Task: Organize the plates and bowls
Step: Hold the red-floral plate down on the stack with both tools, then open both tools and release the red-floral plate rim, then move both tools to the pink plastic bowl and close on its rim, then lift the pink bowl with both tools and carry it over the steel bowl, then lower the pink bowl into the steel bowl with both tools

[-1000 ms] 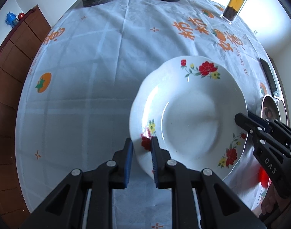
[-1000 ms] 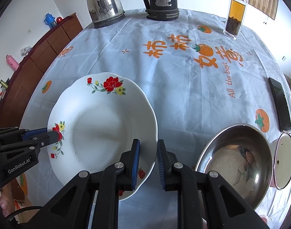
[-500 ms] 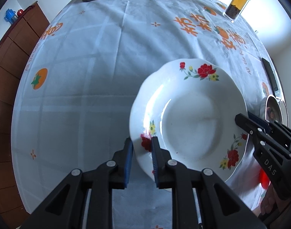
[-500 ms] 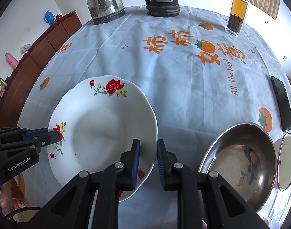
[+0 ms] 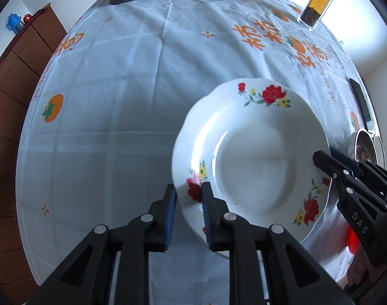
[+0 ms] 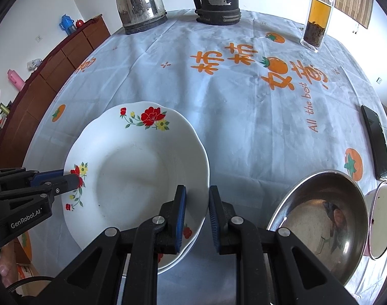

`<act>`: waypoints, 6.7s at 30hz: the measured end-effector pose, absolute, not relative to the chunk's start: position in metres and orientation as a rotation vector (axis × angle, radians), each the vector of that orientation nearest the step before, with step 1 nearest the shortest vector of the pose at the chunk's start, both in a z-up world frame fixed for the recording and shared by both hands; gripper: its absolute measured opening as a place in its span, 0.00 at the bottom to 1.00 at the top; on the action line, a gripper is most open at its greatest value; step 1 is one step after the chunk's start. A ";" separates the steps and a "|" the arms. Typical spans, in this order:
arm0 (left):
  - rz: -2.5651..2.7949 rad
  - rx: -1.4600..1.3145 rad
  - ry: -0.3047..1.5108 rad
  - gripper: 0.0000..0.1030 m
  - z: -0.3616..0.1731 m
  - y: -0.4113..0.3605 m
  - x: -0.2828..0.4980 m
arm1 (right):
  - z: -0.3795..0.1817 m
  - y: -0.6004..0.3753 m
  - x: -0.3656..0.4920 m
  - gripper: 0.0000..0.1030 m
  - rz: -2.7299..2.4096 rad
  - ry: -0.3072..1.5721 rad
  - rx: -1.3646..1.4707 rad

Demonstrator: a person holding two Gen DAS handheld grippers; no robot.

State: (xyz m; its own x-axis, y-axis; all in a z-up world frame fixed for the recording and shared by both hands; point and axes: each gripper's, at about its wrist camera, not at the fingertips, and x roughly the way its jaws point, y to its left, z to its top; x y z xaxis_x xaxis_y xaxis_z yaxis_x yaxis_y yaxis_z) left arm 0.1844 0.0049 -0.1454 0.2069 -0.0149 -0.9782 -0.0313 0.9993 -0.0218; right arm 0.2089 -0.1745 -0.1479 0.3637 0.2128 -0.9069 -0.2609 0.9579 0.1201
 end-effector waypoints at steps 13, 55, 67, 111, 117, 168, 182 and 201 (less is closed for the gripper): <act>0.011 -0.038 1.365 0.26 -0.146 0.004 0.184 | -0.148 -0.173 0.209 0.19 0.310 1.154 -0.058; 0.090 -0.053 1.327 0.74 -0.126 0.012 0.165 | -0.124 -0.165 0.184 0.62 0.353 1.088 -0.106; 0.000 -0.037 1.303 0.75 -0.107 -0.030 0.150 | -0.092 -0.205 0.149 0.62 0.311 1.024 -0.046; -0.473 0.157 1.429 0.17 -0.127 -0.271 0.085 | -0.142 -0.425 0.035 0.26 0.123 1.136 0.183; -0.453 0.206 1.444 0.08 -0.136 -0.281 0.081 | -0.149 -0.425 0.036 0.15 0.177 1.154 0.190; -0.387 0.095 1.273 0.07 -0.052 -0.222 0.127 | -0.064 -0.379 0.098 0.12 0.252 0.975 0.149; -0.375 0.121 1.294 0.07 -0.062 -0.207 0.156 | -0.071 -0.357 0.133 0.12 0.252 1.005 0.142; -0.386 0.088 1.347 0.07 -0.078 -0.204 0.180 | -0.084 -0.355 0.158 0.12 0.240 1.054 0.126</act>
